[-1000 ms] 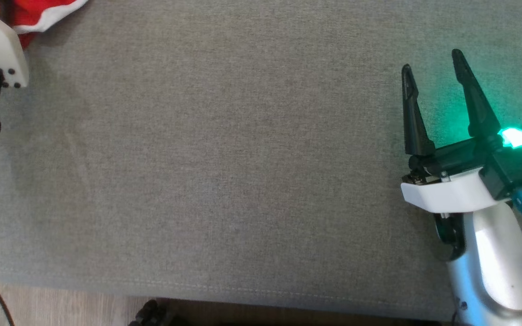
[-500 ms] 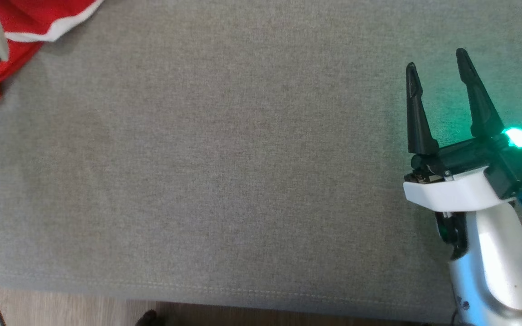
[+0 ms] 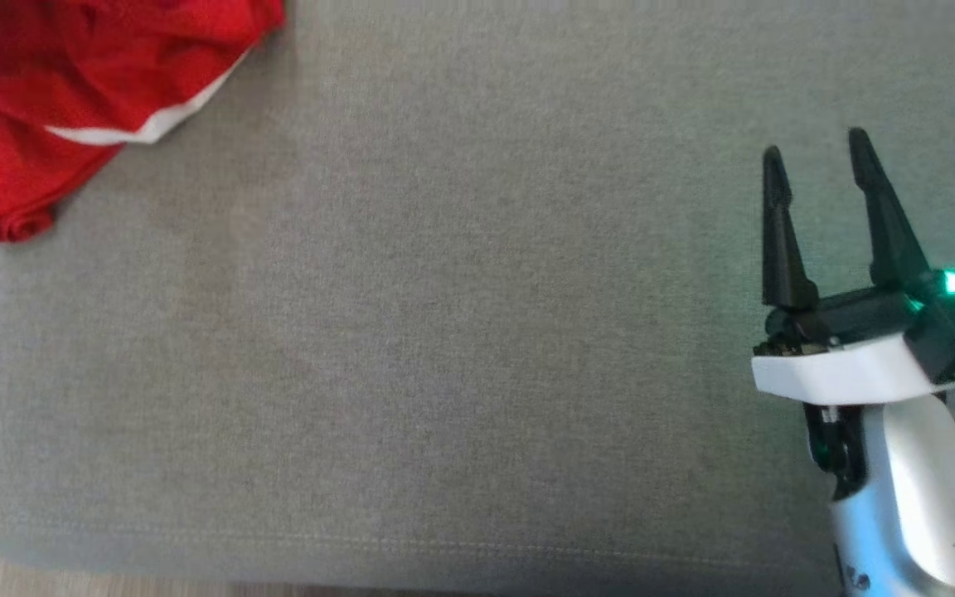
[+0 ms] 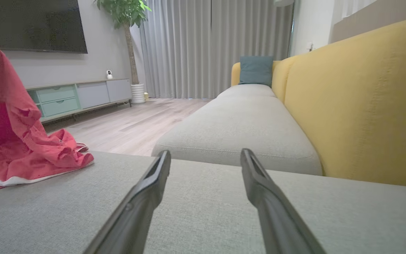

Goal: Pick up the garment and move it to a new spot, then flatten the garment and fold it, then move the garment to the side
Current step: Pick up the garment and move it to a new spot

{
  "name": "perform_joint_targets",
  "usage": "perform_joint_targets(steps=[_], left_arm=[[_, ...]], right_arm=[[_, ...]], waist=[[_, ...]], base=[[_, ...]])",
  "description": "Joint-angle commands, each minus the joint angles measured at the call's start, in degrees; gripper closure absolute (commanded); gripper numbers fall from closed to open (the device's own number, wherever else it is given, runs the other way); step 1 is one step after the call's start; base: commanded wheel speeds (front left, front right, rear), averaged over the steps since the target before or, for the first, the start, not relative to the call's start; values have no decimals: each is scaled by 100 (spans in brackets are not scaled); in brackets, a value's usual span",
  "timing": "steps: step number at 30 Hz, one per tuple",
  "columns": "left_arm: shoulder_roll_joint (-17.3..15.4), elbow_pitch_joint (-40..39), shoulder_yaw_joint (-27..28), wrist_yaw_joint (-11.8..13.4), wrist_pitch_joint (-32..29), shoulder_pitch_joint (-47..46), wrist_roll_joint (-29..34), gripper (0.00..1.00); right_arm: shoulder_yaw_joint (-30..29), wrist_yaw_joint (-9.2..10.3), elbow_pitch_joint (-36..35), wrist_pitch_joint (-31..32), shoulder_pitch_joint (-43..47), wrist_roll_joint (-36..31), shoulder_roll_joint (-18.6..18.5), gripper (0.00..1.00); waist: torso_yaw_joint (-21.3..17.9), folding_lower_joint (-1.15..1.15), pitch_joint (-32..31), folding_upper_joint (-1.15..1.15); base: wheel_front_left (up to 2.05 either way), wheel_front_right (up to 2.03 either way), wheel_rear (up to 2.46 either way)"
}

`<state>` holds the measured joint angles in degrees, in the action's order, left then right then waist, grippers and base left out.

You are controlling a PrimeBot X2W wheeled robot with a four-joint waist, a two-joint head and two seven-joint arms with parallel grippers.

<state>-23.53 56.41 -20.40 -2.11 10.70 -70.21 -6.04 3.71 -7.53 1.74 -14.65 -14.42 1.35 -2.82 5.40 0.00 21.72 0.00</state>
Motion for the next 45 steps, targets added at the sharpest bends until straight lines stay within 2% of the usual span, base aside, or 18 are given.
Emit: perform_joint_targets(steps=[1,10,19,22,23,24,29,35,40,41,42,43,45], left_arm=[[-274,-305,32,-18,60,-364,62,100],[207,-1267,-313,-220,-260,-296,-10,100],[860,-2434,-685,-341,-829,252,-313,100],[1196,-2791,-887,-286,-983,684,-409,100],[1459,-2928,-1037,-239,-1052,1064,-507,100],[1577,-2951,-1111,-219,-1069,1259,-559,100],[1953,-2872,-1635,-70,-788,2237,-701,100],[2060,-2647,-2393,128,-493,3084,-1151,100],[2063,-2642,-3051,357,-383,3369,-1593,100],[2063,-2636,-3144,371,-338,3397,-1675,93],[2063,-2630,-3224,383,-286,3420,-1760,62],[2064,-2630,-3278,409,-214,3438,-1844,3],[2064,-2650,-3336,483,-55,3458,-2001,0]], right_arm=[[71,4,-152,-35,48,57,-6,0],[-107,4,-66,-35,349,264,-6,0],[-300,4,-62,-35,584,332,-6,0],[-333,4,-62,-35,639,363,-6,0],[-329,4,-65,-35,654,401,-6,0],[-321,4,-72,-35,651,419,-6,0],[-279,4,-4,-35,621,520,-6,0],[-265,4,57,-35,593,575,-6,0],[-289,4,75,-35,633,579,-6,0],[-301,4,77,-35,642,576,-6,0],[-307,4,85,-35,651,567,-6,0],[-289,4,98,-35,653,549,-6,0],[-253,4,119,-35,659,540,-6,0]], waist=[[-118,0,-293,0],[-541,0,-1078,0],[-985,0,-1397,0],[-1138,0,-1400,0],[-1245,0,-1364,0],[-1298,0,-1336,0],[-1588,0,-1192,0],[-1883,0,-1101,0],[-1931,0,-1076,0],[-1917,0,-1080,0],[-1894,0,-1090,0],[-1871,0,-1107,0],[-1804,0,-1160,0]], base=[[0,0,0],[0,0,0],[0,0,0],[0,0,0],[0,0,0],[0,0,0],[0,0,0],[0,0,0],[0,0,0],[0,0,0],[0,0,0],[0,0,0],[0,0,0]])
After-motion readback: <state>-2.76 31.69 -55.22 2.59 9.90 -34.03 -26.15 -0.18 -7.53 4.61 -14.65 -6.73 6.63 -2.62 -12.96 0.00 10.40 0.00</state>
